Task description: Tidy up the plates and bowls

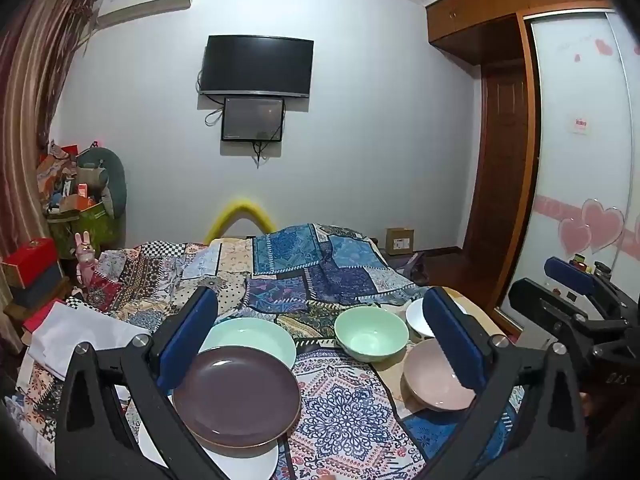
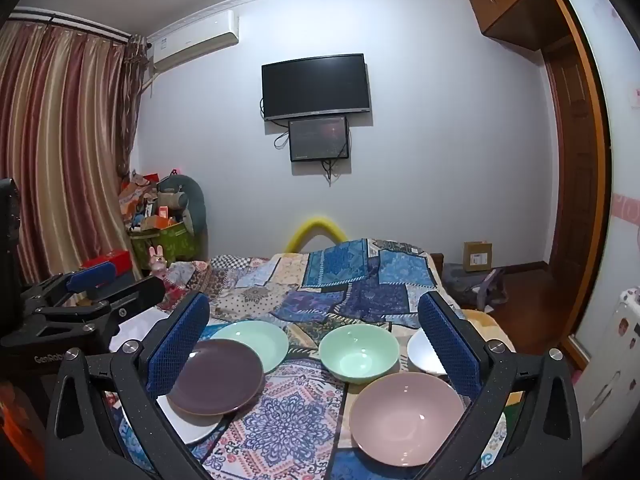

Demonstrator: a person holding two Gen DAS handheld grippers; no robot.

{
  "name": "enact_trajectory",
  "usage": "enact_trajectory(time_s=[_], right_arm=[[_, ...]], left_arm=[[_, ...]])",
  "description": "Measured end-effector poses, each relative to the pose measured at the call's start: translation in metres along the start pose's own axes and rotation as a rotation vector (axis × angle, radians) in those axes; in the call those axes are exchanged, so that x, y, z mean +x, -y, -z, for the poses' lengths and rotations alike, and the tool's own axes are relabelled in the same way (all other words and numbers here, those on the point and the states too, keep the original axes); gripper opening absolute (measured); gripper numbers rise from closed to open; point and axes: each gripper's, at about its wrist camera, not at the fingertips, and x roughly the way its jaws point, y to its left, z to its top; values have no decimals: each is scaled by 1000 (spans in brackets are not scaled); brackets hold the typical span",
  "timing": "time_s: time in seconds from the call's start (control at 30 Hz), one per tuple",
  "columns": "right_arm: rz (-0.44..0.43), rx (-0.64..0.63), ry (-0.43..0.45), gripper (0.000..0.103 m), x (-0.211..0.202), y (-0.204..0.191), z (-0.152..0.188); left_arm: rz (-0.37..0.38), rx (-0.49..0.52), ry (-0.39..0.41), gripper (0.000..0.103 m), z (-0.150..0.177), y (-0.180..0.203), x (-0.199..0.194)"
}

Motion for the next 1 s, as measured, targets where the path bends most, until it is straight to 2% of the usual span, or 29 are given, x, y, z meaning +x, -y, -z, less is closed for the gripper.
enact_trajectory(time_s=[0.1,0.13,0.27,1.0], right_arm=[[3,-3,2,103,0,0,-1],[4,-4,4,103,0,1,-2],[6,0,-1,103,-3,2,2],[-2,8,-1,103,-2,2,3]], left_arm=[[-3,5,-16,103,-3,9,10],[18,-6,12,103,0,3,1],[33,-45,3,103,-4,-7,2],[45,-13,16,103,0,-3,-7]])
